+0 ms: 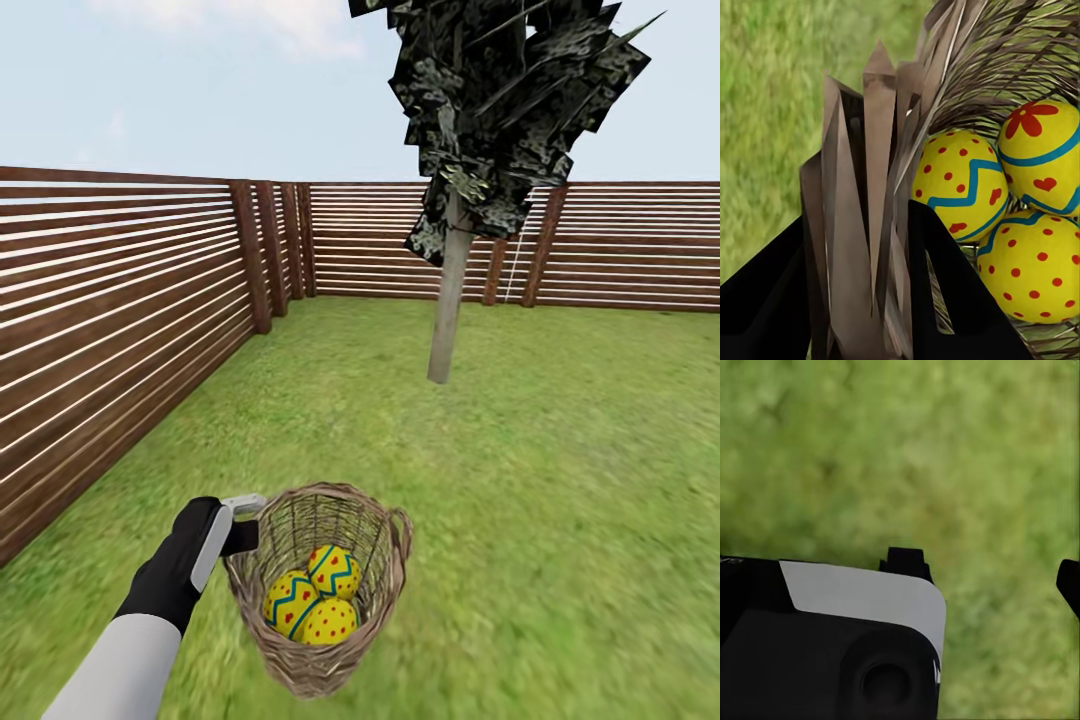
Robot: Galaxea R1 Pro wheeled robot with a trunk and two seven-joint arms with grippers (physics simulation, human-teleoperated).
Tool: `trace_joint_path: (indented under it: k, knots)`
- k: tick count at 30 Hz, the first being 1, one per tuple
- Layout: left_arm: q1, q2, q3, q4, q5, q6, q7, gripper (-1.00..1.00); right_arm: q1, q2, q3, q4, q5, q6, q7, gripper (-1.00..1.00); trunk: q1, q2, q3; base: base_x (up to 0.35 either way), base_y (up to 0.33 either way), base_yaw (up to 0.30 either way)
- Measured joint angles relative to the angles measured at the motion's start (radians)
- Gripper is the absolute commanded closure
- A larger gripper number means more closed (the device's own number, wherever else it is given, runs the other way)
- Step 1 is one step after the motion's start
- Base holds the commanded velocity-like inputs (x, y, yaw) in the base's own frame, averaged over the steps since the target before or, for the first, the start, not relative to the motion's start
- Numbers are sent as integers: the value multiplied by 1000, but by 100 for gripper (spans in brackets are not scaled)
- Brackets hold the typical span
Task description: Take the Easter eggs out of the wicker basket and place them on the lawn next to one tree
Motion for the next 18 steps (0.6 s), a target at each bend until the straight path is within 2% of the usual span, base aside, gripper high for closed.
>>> trace_joint_path:
  k: [5, 18]
  knots:
    - [0, 1, 0, -1, -9, 1, 0, 100, 0, -1, 0, 0, 1, 0, 0, -100, 0, 0, 0, 320, 0, 0]
    - [0, 1, 0, -2, -3, 1, 0, 100, 0, -1, 0, 0, 1, 0, 0, -100, 0, 0, 0, 320, 0, 0]
